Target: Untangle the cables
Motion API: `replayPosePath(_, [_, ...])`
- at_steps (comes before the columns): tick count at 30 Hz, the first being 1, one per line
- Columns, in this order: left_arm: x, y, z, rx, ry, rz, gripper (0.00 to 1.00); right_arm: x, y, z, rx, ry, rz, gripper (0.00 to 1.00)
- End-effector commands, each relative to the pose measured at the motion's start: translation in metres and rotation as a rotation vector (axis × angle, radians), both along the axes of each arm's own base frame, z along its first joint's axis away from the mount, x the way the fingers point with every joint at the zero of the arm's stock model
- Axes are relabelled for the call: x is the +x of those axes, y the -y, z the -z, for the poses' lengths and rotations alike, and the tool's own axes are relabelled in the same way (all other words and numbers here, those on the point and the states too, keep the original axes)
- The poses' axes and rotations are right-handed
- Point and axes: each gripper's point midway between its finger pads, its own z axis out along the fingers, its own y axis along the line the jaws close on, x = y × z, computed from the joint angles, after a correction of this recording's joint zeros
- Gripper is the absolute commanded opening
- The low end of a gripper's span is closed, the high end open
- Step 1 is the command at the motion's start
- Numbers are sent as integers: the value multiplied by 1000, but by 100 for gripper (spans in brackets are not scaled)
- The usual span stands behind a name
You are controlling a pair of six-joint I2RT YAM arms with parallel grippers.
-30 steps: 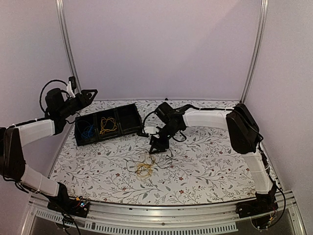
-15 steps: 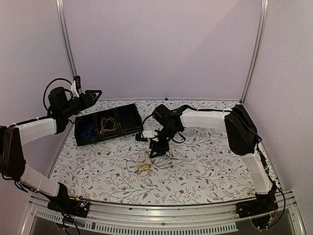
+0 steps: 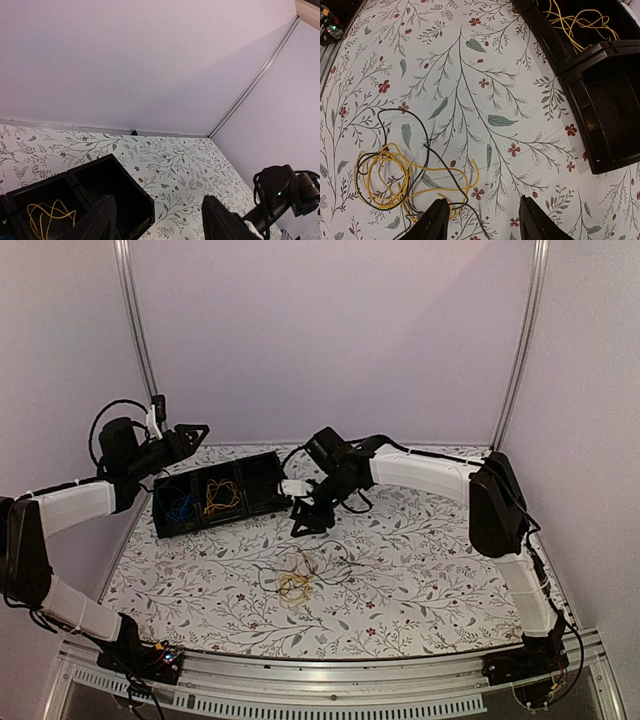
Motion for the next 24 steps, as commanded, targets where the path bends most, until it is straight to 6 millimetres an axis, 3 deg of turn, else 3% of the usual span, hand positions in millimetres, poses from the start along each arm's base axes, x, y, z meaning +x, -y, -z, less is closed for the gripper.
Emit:
replayPosePath(1, [-1, 5, -15, 5, 38, 19, 59, -9, -2, 43, -62, -72, 1, 51])
replayPosePath(10, [-1, 5, -15, 7, 36, 21, 58, -11, -4, 63, -73, -109, 10, 44])
replayPosePath(14, [0, 5, -13, 6, 27, 22, 58, -11, -5, 66, -71, -117, 16, 34])
replayPosePath(22, [1, 6, -12, 0, 20, 25, 57, -19, -7, 62, -53, -154, -5, 3])
replayPosePath(24, [1, 7, -12, -4, 18, 30, 57, -21, -7, 59, -48, -165, -8, 0])
